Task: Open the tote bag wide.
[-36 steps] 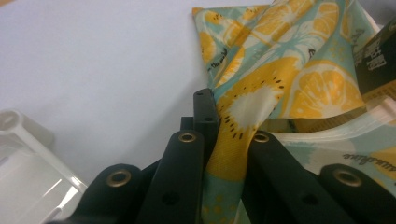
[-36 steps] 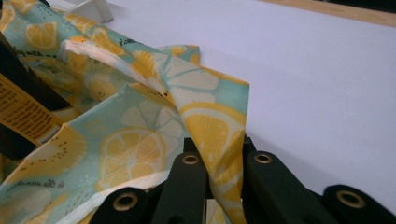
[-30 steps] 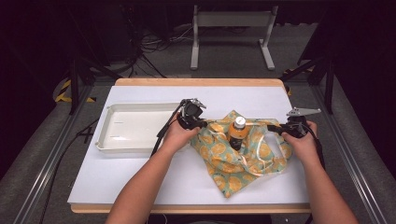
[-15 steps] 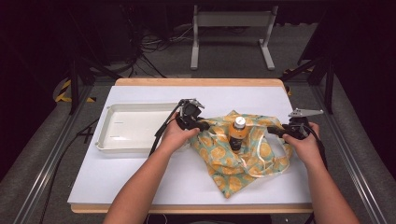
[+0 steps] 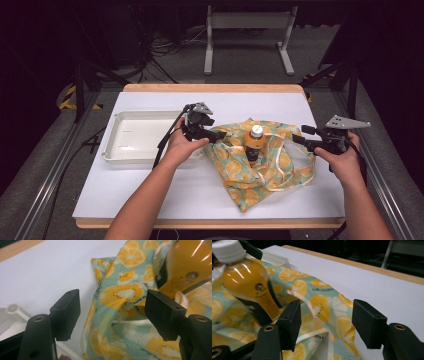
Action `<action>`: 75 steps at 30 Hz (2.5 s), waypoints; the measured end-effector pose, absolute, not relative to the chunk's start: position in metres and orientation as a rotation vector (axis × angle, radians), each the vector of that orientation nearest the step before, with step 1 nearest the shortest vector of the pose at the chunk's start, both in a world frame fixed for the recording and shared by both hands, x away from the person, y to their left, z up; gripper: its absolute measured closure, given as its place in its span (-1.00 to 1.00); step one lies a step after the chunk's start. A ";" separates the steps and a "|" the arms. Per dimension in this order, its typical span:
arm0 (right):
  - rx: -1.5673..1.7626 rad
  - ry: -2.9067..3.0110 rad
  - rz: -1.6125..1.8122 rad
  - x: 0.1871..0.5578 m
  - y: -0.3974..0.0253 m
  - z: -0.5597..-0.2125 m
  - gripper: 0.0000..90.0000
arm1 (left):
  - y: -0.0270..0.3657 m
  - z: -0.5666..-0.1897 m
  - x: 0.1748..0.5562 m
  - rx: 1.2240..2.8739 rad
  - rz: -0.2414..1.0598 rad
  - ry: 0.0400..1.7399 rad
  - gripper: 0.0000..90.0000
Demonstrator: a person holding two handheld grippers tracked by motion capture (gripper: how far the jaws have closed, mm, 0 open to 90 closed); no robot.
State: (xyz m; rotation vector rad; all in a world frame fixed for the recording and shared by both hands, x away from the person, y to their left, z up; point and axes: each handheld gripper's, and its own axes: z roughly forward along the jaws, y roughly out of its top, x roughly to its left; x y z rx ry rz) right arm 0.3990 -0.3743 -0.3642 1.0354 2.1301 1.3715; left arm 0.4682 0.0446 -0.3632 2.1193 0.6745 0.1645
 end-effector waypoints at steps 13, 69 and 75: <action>0.949 2.149 1.402 0.360 -0.361 -0.355 -0.12 | 0.049 -0.339 0.406 2.069 0.241 0.534 -0.37; 1.072 2.516 1.171 0.343 -0.337 -0.418 1.00 | 0.010 -0.444 0.375 2.284 -0.014 0.498 -0.37; 1.140 2.477 1.162 0.339 -0.358 -0.421 1.00 | 0.008 -0.447 0.377 2.294 -0.022 0.499 -0.36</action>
